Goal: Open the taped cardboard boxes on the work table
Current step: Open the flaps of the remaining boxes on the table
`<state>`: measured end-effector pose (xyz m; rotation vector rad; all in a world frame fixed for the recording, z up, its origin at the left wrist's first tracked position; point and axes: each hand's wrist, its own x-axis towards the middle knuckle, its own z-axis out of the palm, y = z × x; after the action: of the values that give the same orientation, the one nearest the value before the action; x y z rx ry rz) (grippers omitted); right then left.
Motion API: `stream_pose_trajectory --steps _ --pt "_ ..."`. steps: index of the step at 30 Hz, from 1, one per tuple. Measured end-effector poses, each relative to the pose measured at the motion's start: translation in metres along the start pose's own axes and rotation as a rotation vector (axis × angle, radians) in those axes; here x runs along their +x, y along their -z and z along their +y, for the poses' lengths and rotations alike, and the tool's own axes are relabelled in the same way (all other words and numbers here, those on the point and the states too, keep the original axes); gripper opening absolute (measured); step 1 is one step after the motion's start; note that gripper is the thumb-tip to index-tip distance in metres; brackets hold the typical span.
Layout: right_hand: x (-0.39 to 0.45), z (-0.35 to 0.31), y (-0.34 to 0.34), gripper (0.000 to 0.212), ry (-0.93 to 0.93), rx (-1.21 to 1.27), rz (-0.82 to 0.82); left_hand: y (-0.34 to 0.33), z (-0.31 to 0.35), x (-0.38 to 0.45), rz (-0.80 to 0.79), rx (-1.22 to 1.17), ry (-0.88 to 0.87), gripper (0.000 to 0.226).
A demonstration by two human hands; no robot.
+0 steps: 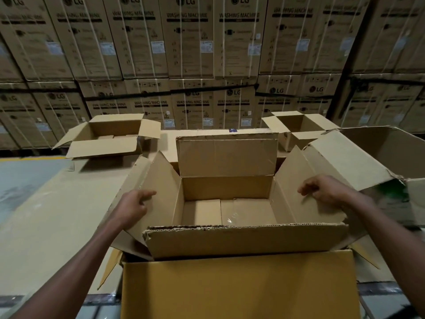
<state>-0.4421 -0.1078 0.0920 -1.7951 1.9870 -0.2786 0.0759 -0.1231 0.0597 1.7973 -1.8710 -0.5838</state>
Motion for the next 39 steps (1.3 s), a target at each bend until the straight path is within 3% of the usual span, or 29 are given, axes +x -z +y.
stream_pose_trajectory --steps 14,28,34,39 --pt "-0.008 0.033 -0.004 0.042 -0.053 0.145 0.107 0.007 -0.043 0.009 -0.023 0.013 0.013 0.06" --pt "-0.016 0.029 -0.007 0.033 -0.06 0.07 0.138 0.007 -0.051 0.003 -0.027 0.019 -0.013 0.049" --pt "-0.021 0.03 -0.007 0.024 -0.119 -0.312 0.239 0.014 -0.058 -0.001 0.038 0.34 -0.092 0.047" --pt "-0.033 0.028 -0.022 0.026 -0.154 -0.463 0.252 0.007 -0.066 -0.008 -0.085 0.429 -0.023 0.03"
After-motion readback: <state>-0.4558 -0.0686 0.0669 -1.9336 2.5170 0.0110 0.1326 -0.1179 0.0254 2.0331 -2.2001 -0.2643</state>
